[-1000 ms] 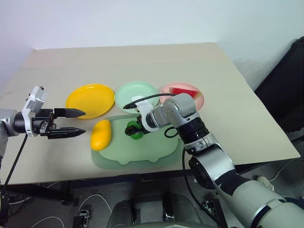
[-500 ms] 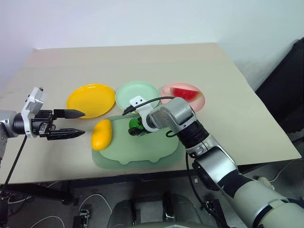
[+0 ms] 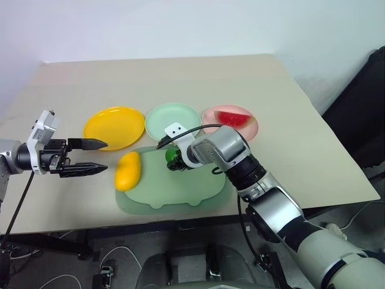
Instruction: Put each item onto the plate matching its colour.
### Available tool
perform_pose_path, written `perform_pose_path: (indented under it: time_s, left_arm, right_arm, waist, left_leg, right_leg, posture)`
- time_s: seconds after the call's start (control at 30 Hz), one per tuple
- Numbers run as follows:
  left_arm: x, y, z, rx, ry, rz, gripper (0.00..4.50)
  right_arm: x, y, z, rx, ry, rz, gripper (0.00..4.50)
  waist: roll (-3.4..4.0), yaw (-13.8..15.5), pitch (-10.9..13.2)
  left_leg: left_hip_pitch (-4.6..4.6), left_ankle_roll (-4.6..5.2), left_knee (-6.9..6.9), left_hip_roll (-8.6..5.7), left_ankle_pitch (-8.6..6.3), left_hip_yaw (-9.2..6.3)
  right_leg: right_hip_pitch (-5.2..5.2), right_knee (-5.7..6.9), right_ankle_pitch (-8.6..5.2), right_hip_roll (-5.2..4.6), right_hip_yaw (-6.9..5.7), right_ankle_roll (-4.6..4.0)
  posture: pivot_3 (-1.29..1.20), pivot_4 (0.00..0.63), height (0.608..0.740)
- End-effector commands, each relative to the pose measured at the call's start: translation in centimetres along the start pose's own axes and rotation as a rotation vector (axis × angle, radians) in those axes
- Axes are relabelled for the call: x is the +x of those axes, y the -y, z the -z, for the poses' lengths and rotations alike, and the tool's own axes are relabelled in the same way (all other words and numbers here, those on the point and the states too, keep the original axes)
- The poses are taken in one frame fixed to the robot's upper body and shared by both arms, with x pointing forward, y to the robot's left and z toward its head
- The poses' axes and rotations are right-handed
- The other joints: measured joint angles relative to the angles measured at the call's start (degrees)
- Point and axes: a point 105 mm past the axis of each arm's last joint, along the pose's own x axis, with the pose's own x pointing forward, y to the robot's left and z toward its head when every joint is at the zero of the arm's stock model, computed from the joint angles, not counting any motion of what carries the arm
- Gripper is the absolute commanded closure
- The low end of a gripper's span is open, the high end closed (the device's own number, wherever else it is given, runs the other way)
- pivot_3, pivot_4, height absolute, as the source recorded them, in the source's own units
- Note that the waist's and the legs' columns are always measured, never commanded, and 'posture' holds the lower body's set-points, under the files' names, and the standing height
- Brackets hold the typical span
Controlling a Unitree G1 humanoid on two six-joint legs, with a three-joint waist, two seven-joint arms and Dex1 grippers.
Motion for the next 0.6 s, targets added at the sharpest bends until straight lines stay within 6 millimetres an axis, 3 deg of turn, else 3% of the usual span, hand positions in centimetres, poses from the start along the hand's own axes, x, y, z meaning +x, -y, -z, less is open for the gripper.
perform_pose_path:
  time_s: [0.03,0.2,0.33,0.47,0.6]
  left_arm:
    - [-0.5,0.1,-1.6,0.052,0.026,-0.006,0.00]
    - [-0.5,0.1,-1.6,0.051,0.025,-0.006,0.00]
    - [-0.4,-0.2,-1.7,0.053,0.026,-0.011,0.00]
    - [-0.3,-0.4,-1.8,0.054,0.029,-0.011,0.00]
    - [0.0,-0.6,-1.8,0.054,0.037,-0.005,0.00]
  right_arm:
    - [-0.8,-0.5,-1.4,-0.014,0.059,-0.017,1.73]
    - [-1.9,0.6,-2.0,-0.001,0.064,-0.018,1.73]
    - [-4.2,2.4,-2.4,0.007,0.058,-0.017,1.73]
    - [-5.2,2.3,-2.3,-0.023,0.045,-0.043,1.73]
    - [-6.6,2.3,-3.9,0.051,0.084,-0.119,1.73]
  waist:
    - [0.00,0.0,0.0]
    - [0.00,0.1,0.0]
    - [-0.03,0.2,0.0]
    - [-0.04,0.1,0.0]
    - [-0.03,-0.1,0.0]
  left_leg:
    - [0.00,0.00,0.00,0.00,0.00,0.00]
    - [0.00,0.01,0.01,0.00,0.01,0.00]
    - [-0.03,0.03,0.06,-0.01,0.02,-0.01]
    - [0.00,-0.01,0.03,-0.02,-0.01,-0.01]
    - [-0.01,0.11,0.00,-0.04,0.07,0.03]
  right_leg:
    - [0.00,0.00,0.00,0.00,0.00,0.00]
    - [0.00,0.01,0.00,-0.01,0.00,0.00]
    - [0.00,0.02,0.00,-0.03,0.00,0.00]
    - [0.02,0.00,-0.01,-0.04,0.00,0.00]
    - [-0.02,0.06,0.00,0.06,0.00,0.01]
  posture:
    - [0.00,0.150,0.740]
    - [0.00,0.150,0.740]
    - [0.00,0.150,0.740]
    - [0.00,0.150,0.740]
    - [0.00,0.150,0.740]
